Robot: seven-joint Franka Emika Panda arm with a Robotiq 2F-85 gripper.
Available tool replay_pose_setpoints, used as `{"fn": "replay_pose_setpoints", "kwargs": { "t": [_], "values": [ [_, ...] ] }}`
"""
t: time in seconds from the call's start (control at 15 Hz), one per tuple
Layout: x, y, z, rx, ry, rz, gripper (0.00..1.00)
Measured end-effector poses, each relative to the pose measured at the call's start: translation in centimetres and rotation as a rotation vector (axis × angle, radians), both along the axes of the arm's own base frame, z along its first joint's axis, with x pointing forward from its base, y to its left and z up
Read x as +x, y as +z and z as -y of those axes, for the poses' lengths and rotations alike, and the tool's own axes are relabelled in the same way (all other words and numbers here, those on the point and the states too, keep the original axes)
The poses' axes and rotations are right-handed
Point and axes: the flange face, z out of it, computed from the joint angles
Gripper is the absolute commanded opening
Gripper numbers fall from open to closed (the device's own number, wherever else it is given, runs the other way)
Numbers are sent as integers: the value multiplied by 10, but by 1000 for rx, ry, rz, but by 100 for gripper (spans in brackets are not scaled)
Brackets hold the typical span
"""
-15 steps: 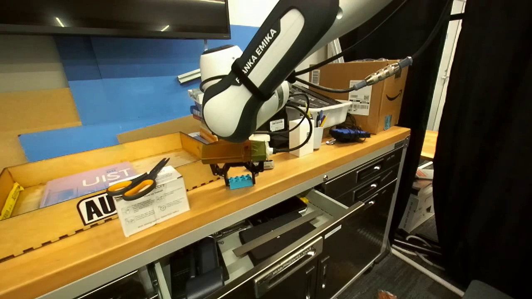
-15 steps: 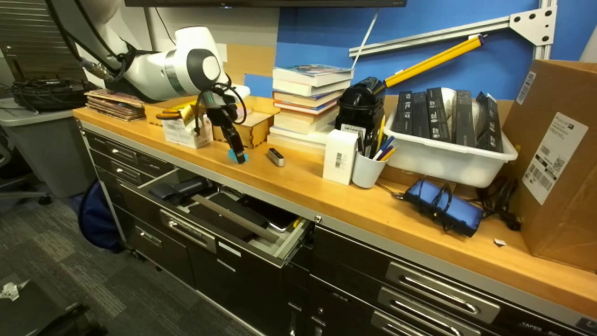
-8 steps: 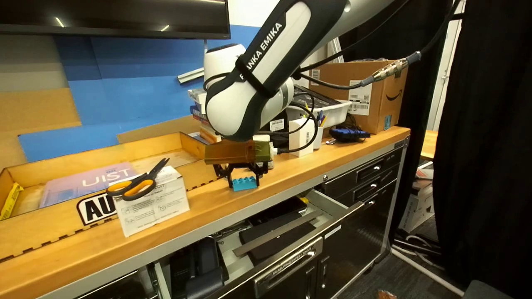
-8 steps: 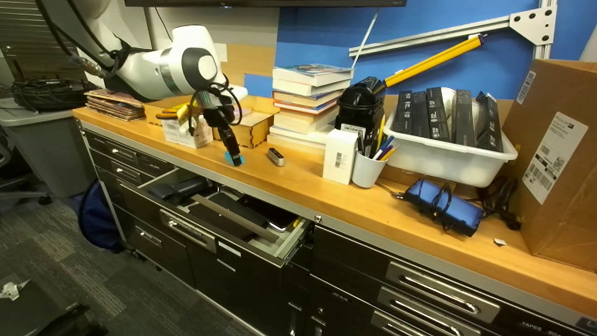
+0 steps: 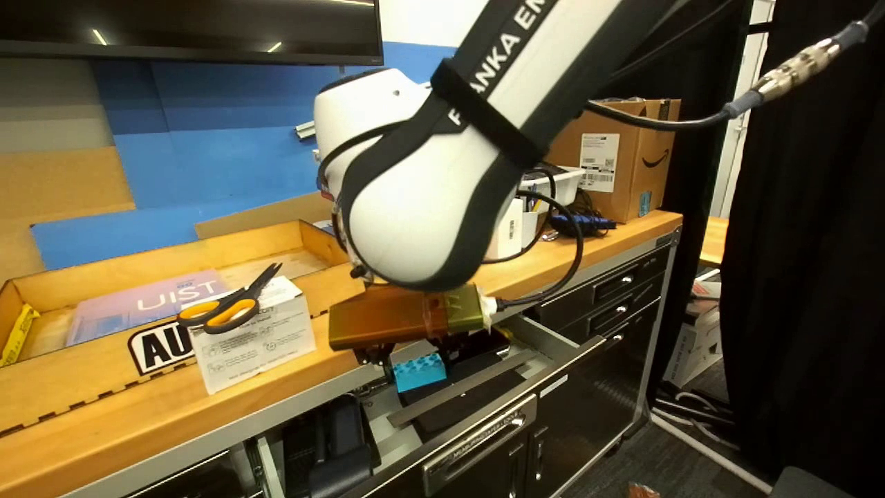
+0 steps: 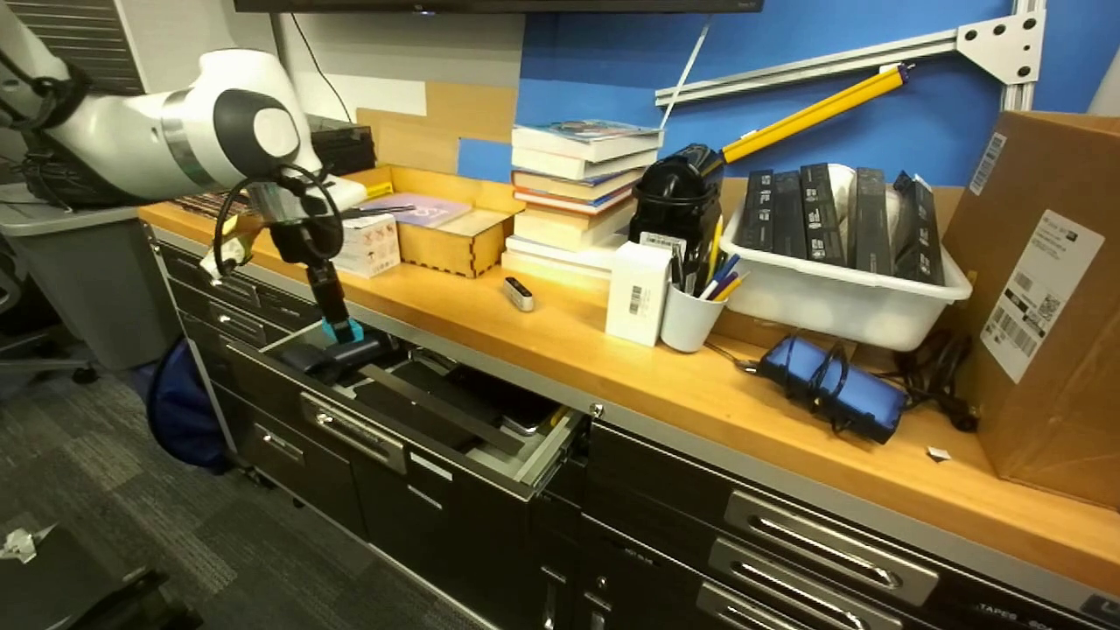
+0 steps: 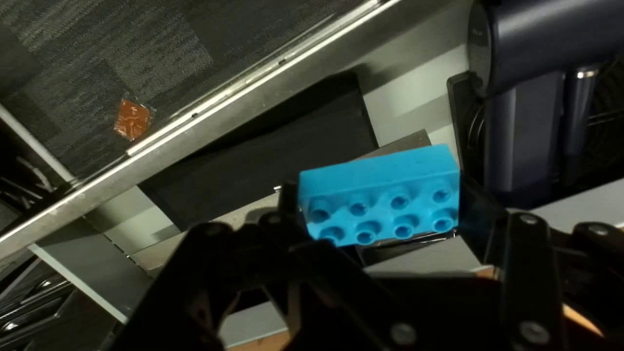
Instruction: Put the blue object in the open drawer then close the drawer
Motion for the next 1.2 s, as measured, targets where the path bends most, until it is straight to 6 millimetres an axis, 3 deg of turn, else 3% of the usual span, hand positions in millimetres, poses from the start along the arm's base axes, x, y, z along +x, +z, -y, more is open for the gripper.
{"fn": "replay_pose_setpoints", "kwargs": {
  "t": [0.2, 0.4, 0.47, 0.6, 0.93, 1.2],
  "values": [
    [-16, -18, -19, -55, -8, 76, 51],
    [-14, -31, -28, -94, -36, 157, 51],
    [-11, -35, -28, -105, -46, 175, 94],
    [-5, -42, -30, -110, -61, 181, 100],
    [-10, -60, -27, -57, -72, 61, 100],
    [-28, -54, -19, 69, -38, -96, 100]
  ]
}}
